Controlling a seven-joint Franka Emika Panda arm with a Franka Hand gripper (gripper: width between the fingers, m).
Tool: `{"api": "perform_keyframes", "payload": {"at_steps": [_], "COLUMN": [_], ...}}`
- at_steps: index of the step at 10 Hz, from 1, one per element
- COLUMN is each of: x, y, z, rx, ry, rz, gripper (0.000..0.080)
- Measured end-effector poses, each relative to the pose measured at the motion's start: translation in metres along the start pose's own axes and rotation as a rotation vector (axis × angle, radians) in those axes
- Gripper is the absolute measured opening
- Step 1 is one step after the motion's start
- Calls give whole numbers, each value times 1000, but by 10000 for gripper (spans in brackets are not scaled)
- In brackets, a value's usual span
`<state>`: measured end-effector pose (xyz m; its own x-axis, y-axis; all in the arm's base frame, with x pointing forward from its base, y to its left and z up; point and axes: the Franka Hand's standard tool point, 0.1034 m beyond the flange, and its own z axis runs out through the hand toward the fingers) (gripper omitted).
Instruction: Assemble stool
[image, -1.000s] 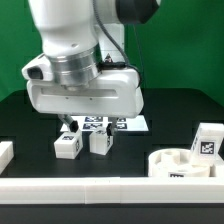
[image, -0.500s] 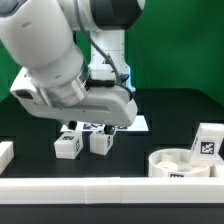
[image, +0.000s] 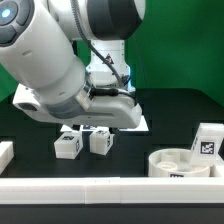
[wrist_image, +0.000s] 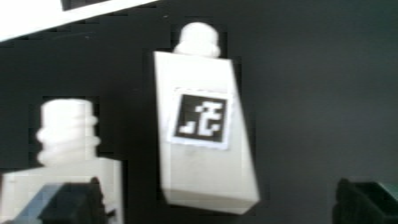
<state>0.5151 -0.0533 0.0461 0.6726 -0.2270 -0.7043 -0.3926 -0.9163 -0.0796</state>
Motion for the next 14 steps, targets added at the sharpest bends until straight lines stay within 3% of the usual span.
{"api": "perform_keyframes", "payload": {"at_steps": [4,5,7,9,14], "x": [-1,-8,-3,0,7], "y": [-2,-4,-6,-9,-8], "z": [5,11,13,12,27], "rx": [-4,-7,-18,-23,-30], "ry": [-20,-78,-156,-143,-133], "rz": [-1,2,-4,-10,-4], "gripper": [649,649,649,649,649]}}
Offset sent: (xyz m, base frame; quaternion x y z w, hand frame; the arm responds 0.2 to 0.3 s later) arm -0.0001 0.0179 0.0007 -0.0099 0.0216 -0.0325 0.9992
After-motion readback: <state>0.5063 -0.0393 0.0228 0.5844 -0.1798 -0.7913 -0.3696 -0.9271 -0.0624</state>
